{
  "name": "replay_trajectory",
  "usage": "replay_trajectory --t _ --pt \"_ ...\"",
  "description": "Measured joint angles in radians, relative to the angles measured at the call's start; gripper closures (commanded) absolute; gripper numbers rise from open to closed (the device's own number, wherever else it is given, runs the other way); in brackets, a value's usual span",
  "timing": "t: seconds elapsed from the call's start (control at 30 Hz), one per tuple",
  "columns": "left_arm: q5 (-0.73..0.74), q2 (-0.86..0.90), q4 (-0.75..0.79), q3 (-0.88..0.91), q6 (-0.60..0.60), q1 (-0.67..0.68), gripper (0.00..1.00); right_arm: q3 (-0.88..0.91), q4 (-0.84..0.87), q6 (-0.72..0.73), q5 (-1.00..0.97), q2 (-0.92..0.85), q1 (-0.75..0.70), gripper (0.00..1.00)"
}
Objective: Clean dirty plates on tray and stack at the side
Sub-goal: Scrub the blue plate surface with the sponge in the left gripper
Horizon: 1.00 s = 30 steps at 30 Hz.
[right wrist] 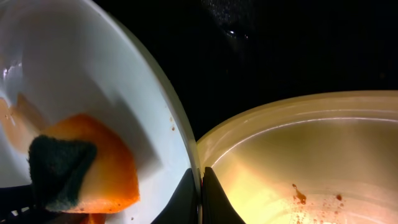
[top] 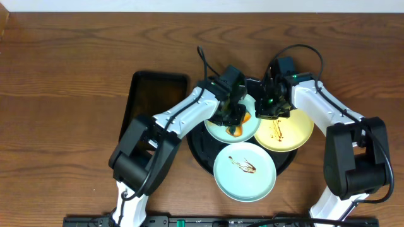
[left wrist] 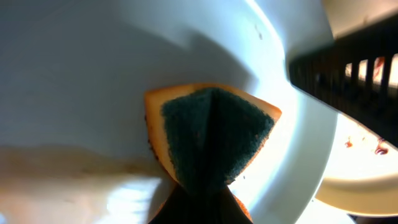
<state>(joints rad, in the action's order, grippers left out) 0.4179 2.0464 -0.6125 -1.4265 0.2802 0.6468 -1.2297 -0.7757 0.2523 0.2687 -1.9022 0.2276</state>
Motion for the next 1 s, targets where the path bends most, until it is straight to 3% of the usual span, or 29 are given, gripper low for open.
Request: replay_trajectory --t 0.53,0.77,1.0 --pt "-0.346 0.0 0.021 0.0 -0.007 -0.1 0.88 0.0 -0.002 0.0 0.004 0.0 0.0 0.99" --pt "-0.355 0.0 0.142 0.001 -0.008 -0.13 0.88 0.0 0.0 0.004 0.02 0.0 0.0 0.99" --pt "-0.266 0.0 0.215 0.002 -0.009 -0.14 0.92 0.0 -0.01 0.008 0.0 0.0 -0.001 0.99"
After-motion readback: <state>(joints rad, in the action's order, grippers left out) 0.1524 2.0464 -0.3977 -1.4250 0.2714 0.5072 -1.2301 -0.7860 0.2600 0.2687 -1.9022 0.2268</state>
